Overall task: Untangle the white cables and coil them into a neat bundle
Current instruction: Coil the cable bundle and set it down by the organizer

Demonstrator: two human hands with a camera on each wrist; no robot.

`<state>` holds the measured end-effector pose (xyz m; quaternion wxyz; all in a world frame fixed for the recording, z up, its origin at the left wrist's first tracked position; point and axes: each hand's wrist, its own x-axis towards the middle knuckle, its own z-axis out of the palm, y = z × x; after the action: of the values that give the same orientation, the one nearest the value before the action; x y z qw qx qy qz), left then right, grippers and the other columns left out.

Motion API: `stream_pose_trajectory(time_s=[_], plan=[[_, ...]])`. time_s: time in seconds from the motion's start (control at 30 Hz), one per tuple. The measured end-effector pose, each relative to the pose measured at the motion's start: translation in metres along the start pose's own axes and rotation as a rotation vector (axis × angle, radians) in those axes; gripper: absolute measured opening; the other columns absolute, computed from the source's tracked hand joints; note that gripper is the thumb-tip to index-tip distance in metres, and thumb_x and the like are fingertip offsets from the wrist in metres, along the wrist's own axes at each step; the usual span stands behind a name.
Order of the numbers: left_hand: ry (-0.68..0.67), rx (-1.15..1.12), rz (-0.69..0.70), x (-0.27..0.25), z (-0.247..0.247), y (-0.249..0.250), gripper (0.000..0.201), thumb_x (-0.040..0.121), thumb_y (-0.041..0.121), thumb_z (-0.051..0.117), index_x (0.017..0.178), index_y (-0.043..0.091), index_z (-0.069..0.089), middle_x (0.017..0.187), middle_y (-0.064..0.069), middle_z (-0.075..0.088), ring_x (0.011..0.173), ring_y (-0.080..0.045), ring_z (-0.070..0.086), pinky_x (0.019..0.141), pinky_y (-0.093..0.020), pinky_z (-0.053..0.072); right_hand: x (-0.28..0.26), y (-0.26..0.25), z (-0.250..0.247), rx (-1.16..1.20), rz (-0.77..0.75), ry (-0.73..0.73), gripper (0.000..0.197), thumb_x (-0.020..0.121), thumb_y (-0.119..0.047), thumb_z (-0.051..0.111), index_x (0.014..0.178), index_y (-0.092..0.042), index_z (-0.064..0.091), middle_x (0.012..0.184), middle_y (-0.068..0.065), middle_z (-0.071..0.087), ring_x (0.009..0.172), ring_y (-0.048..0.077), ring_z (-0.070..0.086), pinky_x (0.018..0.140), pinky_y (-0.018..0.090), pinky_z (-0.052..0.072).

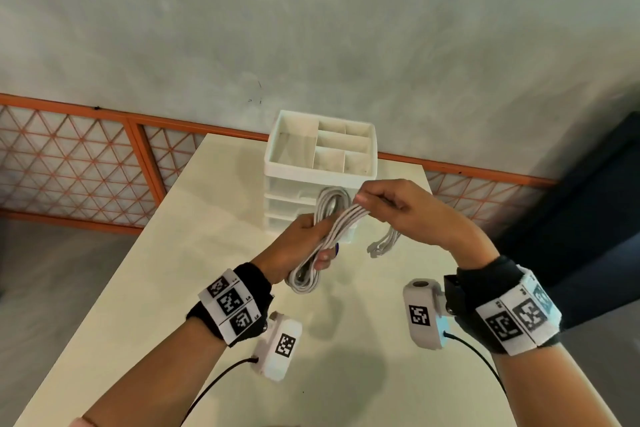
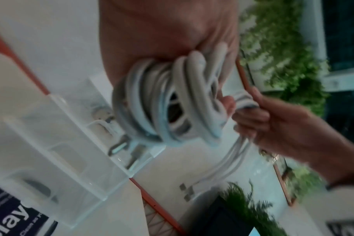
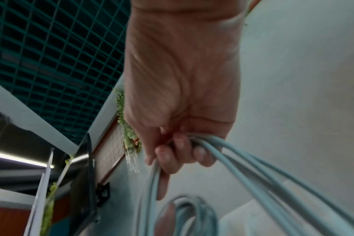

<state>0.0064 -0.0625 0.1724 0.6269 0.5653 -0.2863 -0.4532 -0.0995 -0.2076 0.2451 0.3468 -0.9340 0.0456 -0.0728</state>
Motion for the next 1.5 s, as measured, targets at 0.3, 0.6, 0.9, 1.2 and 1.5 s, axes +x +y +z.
stream_pose_trajectory(time_s=[0.3,0.6,0.9,1.2,1.5], plan=[[-0.138,-0.077,-0.042,-0.002,0.013,-0.009,0.081,0.073,0.080,0.005,0.071,0.010,0.045,0.046,-0.003,0.030,0.037,-0.014,0.030,0.042,-0.023,0.027,0.020,-0.016,0.004,0.296,0.156,0.018,0.026,0.089,-0.026,0.063,0.099,-0.013,0.043,0.055,0.004,0.057,0.047,0.010,0.045,0.048,0.014,0.036],[-0.135,0.144,-0.015,-0.005,0.006,-0.013,0.034,0.095,0.030,0.042,0.076,0.003,0.051,0.047,-0.011,0.038,0.040,-0.020,0.032,0.047,-0.027,0.031,0.031,-0.004,0.013,0.115,0.194,0.144,0.037,0.077,-0.047,0.071,0.086,-0.017,0.051,0.044,-0.001,0.054,0.036,0.008,0.042,0.048,0.023,0.035],[-0.006,0.008,0.014,0.001,-0.006,-0.012,0.035,0.097,0.028,0.037,0.074,0.005,0.048,0.043,-0.004,0.040,0.039,-0.018,0.031,0.043,-0.026,0.031,0.005,0.034,0.016,0.256,0.191,0.107,0.025,0.095,-0.037,0.046,0.091,-0.014,0.056,0.062,0.000,0.044,0.058,0.009,0.040,0.060,0.023,0.039],[0.159,0.023,0.202,0.011,0.001,-0.006,0.045,0.097,0.033,0.046,0.060,0.008,0.053,0.045,-0.009,0.048,0.042,-0.024,0.048,0.049,-0.030,0.048,0.007,0.008,0.088,0.317,0.210,0.422,0.022,0.101,-0.010,0.036,0.100,0.000,0.056,0.075,0.005,0.053,0.047,-0.005,0.056,0.052,0.013,0.043],[0.065,0.043,0.158,0.018,-0.010,-0.014,0.032,0.095,0.035,0.049,0.102,0.007,0.063,0.085,-0.015,0.064,0.078,-0.027,0.062,0.070,-0.033,0.054,0.013,0.020,0.076,0.071,0.216,0.285,0.012,0.090,-0.005,0.055,0.100,-0.001,0.061,0.093,0.017,0.053,0.090,0.029,0.061,0.084,0.041,0.053]])
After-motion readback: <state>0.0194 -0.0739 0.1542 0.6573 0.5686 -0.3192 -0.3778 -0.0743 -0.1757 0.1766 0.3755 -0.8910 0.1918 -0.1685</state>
